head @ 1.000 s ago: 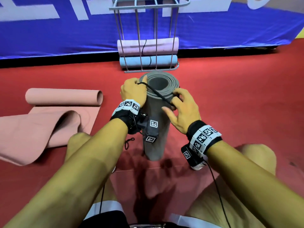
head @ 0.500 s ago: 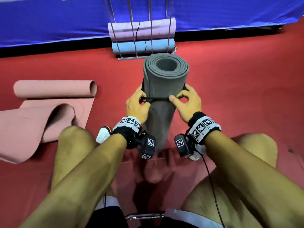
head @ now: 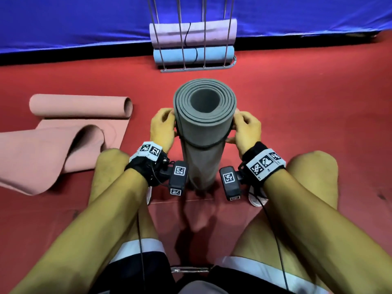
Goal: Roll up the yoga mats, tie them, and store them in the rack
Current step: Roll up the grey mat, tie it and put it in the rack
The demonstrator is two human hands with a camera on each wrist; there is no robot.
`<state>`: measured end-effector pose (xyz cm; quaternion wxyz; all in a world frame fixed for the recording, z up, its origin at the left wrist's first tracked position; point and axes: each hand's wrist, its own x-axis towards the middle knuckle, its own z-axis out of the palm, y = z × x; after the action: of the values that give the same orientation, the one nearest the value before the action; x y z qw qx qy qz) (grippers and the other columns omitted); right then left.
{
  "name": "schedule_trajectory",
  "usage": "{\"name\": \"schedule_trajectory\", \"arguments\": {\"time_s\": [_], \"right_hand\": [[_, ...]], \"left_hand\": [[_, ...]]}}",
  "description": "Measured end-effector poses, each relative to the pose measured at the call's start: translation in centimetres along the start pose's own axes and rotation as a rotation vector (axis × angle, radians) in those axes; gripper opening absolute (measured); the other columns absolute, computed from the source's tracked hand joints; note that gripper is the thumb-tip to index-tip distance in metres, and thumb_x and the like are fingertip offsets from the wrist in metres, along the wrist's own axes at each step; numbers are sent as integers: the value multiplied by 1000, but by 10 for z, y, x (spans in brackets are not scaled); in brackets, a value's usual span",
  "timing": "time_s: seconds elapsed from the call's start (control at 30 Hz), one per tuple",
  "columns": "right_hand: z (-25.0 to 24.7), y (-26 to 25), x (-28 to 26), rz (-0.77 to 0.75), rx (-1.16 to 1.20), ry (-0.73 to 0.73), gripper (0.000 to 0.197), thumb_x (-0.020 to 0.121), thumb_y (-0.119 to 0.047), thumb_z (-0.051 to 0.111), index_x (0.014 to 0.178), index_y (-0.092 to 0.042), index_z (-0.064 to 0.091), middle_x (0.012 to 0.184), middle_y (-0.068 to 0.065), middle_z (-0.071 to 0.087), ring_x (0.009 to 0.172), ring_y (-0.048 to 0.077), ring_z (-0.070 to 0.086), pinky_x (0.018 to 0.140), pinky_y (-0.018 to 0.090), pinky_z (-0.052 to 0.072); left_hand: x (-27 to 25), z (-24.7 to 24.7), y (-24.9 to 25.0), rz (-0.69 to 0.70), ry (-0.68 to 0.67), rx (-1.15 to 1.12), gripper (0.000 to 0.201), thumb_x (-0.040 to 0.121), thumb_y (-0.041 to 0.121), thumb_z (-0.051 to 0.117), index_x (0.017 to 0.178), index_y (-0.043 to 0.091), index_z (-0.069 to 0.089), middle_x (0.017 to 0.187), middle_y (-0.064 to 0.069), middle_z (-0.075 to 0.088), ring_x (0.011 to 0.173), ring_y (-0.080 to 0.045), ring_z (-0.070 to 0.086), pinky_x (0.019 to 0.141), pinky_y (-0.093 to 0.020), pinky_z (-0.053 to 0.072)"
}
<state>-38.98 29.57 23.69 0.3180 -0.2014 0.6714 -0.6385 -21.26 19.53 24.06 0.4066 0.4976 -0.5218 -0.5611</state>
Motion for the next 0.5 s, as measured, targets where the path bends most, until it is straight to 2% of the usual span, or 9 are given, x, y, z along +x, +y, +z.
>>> {"name": "schedule_trajectory", "arguments": {"time_s": [0.1, 0.23, 0.33, 0.4, 0.5], "right_hand": [[-1, 6, -7, -29, -41, 18, 29, 100, -26, 61, 73, -16, 59, 76, 7, 58, 67, 15, 59, 53, 34, 57], [0, 5, -12, -51, -93, 13, 23, 100, -17, 58, 78, -13, 59, 74, 7, 58, 62, 12, 57, 49, 26, 52], [-4, 6, -12, -40, -156, -9, 23, 103, -20, 55, 80, -14, 57, 72, 2, 56, 60, 8, 56, 50, 27, 55], [-6, 11, -7, -12, -205, -21, 25, 103, -21, 53, 79, -14, 55, 71, 2, 56, 60, 11, 58, 51, 31, 57], [-9, 26, 0, 89, -331, -42, 24, 102, -17, 50, 79, -11, 53, 77, 11, 60, 62, 19, 63, 48, 32, 57]], "left_hand": [[-4, -10, -11, -98, -54, -73, 25, 105, 11, 50, 86, 14, 67, 68, 7, 67, 61, -5, 60, 58, -25, 52], [-5, -22, -14, -137, -95, -87, 26, 102, 4, 53, 83, 11, 69, 69, 3, 71, 62, -8, 65, 59, -26, 55], [-3, -21, -14, -107, -111, -13, 20, 101, 4, 56, 86, 8, 69, 72, -1, 69, 63, -9, 64, 61, -29, 57], [0, -18, -18, -96, -128, 95, 21, 101, 6, 57, 83, 7, 68, 76, -7, 66, 65, -15, 63, 66, -37, 61], [8, -15, -27, -148, -151, 242, 32, 99, 6, 52, 68, 9, 58, 75, -16, 60, 69, -25, 57, 71, -55, 59]]}}
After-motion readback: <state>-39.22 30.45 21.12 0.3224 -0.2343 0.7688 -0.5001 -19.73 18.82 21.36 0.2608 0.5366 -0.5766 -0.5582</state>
